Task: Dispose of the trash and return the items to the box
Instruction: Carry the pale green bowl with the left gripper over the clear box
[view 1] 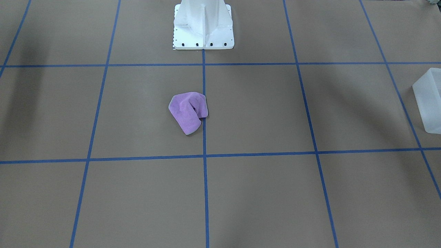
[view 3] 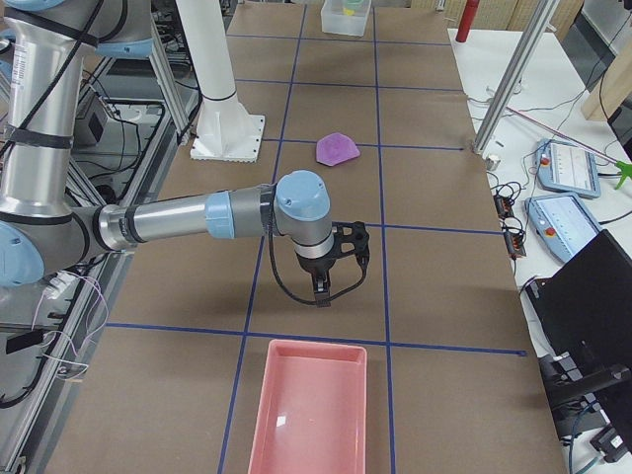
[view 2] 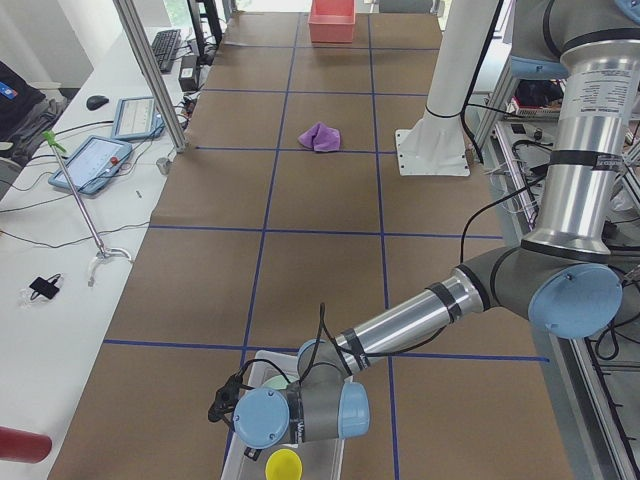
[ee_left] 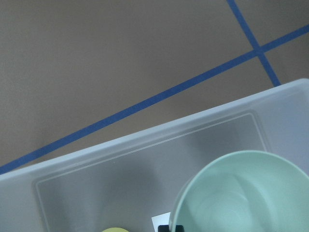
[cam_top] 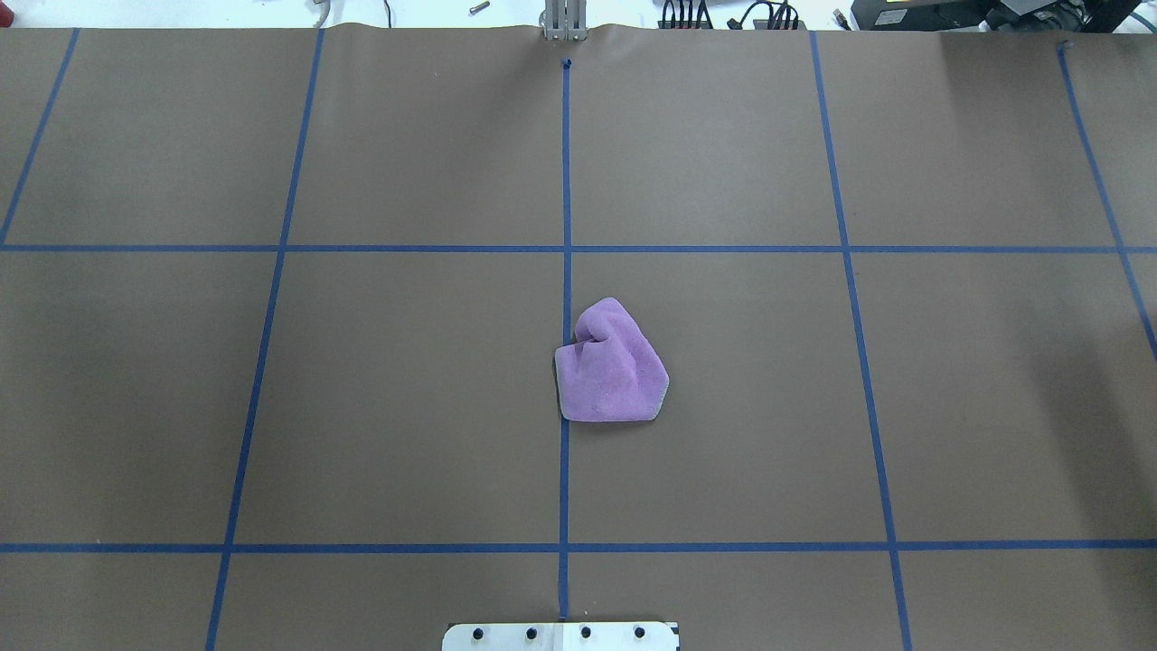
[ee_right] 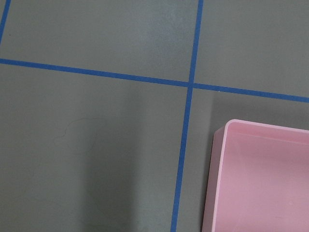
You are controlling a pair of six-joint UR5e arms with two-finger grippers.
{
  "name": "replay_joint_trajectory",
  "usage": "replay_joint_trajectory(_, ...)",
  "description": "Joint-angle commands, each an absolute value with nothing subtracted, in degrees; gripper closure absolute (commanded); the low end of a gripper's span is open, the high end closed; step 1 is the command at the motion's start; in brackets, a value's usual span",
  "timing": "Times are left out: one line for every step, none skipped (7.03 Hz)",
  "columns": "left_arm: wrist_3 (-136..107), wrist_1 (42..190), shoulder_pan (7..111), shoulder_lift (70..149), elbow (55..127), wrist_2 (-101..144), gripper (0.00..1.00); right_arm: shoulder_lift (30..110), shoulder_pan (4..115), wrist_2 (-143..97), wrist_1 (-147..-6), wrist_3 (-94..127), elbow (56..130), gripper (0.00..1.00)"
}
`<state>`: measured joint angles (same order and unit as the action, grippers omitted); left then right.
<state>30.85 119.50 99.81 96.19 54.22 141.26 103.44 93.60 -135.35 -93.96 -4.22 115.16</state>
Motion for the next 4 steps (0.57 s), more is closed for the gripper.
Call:
replay_joint_trajectory(17.99,136.41,95.13,94.31,48.81,141.15,1.0,103.36,93.6,-135.35,-93.96,-4.22,115.22,0.0)
replay_joint_trajectory(13.14,142.32,92.75,93.96,46.87,141.07,1.0,103.36,93.6,-135.35,-93.96,-4.22,115.31,0.0)
replay_joint_trajectory(12.14,143.34,91.94,93.96,46.32,141.06,1.0,103.36,93.6,-135.35,-93.96,-4.22,115.31,0.0)
replay_joint_trajectory(12.22,143.35,91.5,93.96,46.23,141.06,0.87,103.36,93.6,-135.35,-93.96,-4.22,115.31,0.0)
